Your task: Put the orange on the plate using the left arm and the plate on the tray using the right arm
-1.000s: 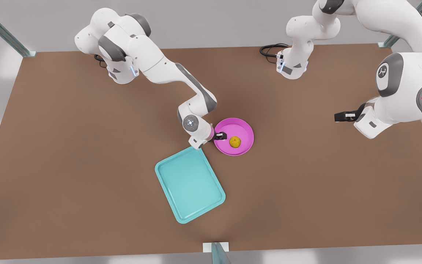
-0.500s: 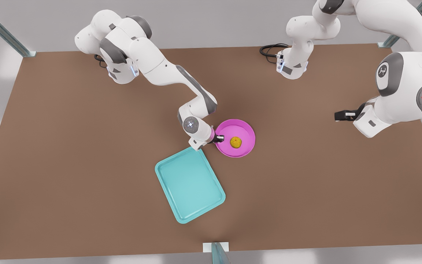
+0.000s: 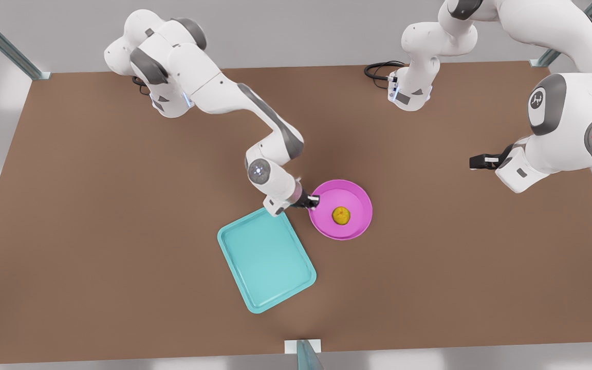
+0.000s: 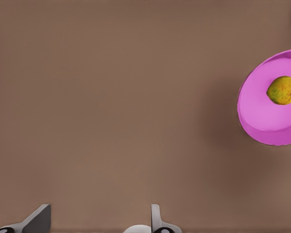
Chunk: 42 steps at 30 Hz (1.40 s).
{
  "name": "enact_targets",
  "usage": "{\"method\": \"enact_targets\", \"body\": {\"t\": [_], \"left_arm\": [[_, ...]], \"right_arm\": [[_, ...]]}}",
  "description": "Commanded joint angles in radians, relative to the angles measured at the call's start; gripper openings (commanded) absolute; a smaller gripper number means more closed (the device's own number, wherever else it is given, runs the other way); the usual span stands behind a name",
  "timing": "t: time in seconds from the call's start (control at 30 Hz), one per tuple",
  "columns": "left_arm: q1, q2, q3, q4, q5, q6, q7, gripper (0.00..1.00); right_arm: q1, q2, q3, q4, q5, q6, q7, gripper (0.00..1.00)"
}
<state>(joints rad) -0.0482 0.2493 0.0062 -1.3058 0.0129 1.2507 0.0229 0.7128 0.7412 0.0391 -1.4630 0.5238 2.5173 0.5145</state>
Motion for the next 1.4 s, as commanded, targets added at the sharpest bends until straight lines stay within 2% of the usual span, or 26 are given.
{"method": "enact_targets", "body": {"t": [0.0,0.13,0.27,0.6,0.7,0.73,0.93,1.0,1.07,1.13,1.2,1.27,1.33,1.37], "left_arm": [[-0.001,-0.002,0.000,0.000,0.001,0.000,0.015,1.00],[-0.001,-0.004,0.000,0.000,0.001,-0.002,0.015,1.00],[0.001,-0.002,0.000,0.000,0.001,0.000,0.015,1.00],[-0.001,0.001,0.000,0.000,0.001,0.000,0.015,1.00],[-0.001,-0.001,0.000,0.002,0.001,-0.002,0.015,1.00],[-0.001,-0.001,0.000,0.002,0.002,-0.002,0.015,1.00],[-0.001,0.002,0.000,0.003,0.002,-0.004,0.014,1.00],[-0.001,0.004,0.000,0.002,0.002,-0.002,0.014,1.00],[-0.001,0.011,0.000,0.003,0.009,-0.004,0.003,1.00],[-0.001,0.011,0.000,0.003,0.009,-0.004,0.006,1.00],[-0.001,0.013,0.000,0.003,0.010,-0.004,0.003,1.00],[-0.001,0.016,0.000,0.003,0.010,-0.005,0.006,1.00],[0.001,0.030,0.000,0.005,0.010,-0.008,0.006,1.00],[0.001,0.028,0.000,0.005,0.005,-0.010,0.006,1.00]], "right_arm": [[-0.042,0.006,-0.001,0.049,-0.007,-0.009,-0.007,0.21],[-0.156,0.070,0.007,0.135,-0.008,-0.038,-0.205,0.21],[-0.263,0.086,0.005,0.144,-0.008,-0.084,-0.379,0.21],[-0.381,0.026,-0.007,0.148,-0.024,-0.482,-0.438,0.21],[-0.394,0.024,-0.008,0.155,-0.045,-0.509,-0.433,0.21],[-0.394,0.024,-0.008,0.156,-0.044,-0.509,-0.423,1.00],[-0.407,0.033,-0.008,0.197,-0.047,-0.535,-0.432,1.00],[-0.441,0.037,-0.010,0.337,-0.094,-0.707,-0.438,1.00],[-0.470,0.015,-0.021,0.441,-0.313,-0.946,-0.442,1.00],[-0.472,-0.074,-0.019,0.451,-0.634,-1.110,-0.493,1.00],[-0.487,-0.267,-0.028,0.451,-0.654,-1.226,-0.492,1.00],[-0.564,-0.521,-0.027,0.274,-0.640,-1.229,-0.493,1.00],[-0.584,-0.614,-0.028,0.162,-0.642,-1.226,-0.485,1.00],[-0.587,-0.612,-0.028,0.150,-0.642,-1.227,-0.484,1.00]]}}
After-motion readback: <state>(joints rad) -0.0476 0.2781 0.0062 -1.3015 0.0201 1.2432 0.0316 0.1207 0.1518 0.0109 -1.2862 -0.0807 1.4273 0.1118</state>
